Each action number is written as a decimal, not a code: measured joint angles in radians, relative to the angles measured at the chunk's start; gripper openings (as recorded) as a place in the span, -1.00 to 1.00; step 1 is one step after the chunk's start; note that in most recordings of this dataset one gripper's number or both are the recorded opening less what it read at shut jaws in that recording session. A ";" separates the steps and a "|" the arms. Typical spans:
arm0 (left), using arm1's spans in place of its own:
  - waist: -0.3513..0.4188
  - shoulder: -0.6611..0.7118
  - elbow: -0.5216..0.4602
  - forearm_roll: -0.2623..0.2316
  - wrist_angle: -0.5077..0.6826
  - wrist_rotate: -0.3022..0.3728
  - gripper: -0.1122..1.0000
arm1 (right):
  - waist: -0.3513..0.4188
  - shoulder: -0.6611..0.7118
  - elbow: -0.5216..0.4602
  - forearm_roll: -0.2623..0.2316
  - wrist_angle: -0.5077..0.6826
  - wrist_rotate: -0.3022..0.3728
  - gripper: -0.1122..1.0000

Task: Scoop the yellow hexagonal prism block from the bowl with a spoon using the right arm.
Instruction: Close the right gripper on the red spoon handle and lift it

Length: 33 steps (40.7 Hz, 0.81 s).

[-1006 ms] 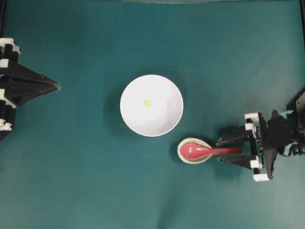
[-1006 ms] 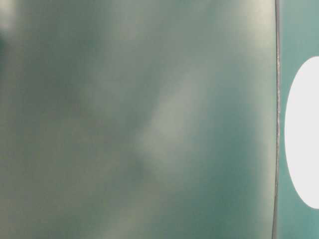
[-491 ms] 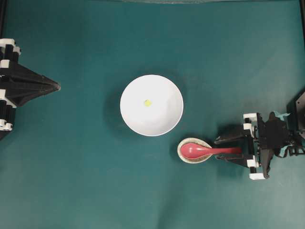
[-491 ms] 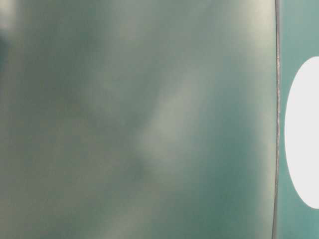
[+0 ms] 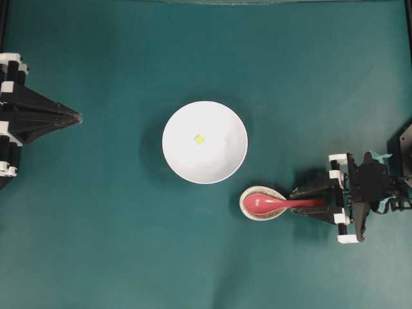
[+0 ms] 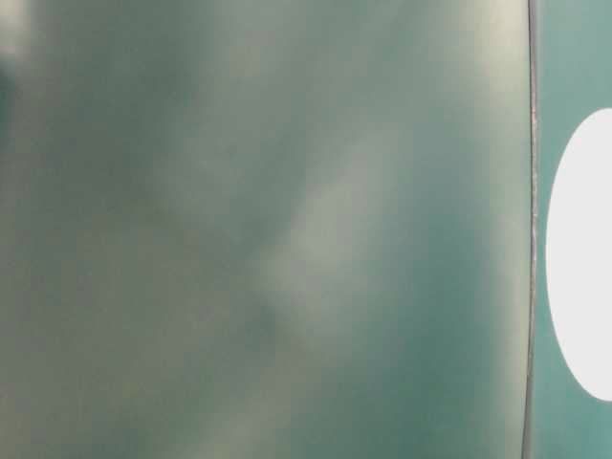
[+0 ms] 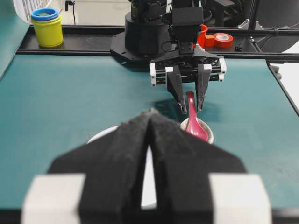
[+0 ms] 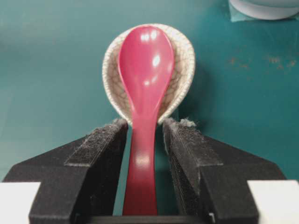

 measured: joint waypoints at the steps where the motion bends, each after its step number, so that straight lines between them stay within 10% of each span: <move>1: 0.000 0.000 0.000 0.000 0.000 0.000 -0.80 | 0.000 0.000 0.000 0.000 0.000 0.000 0.00; 33: 0.000 0.000 0.000 0.000 0.000 0.000 -0.80 | 0.000 -0.002 -0.003 0.000 0.000 -0.002 -0.37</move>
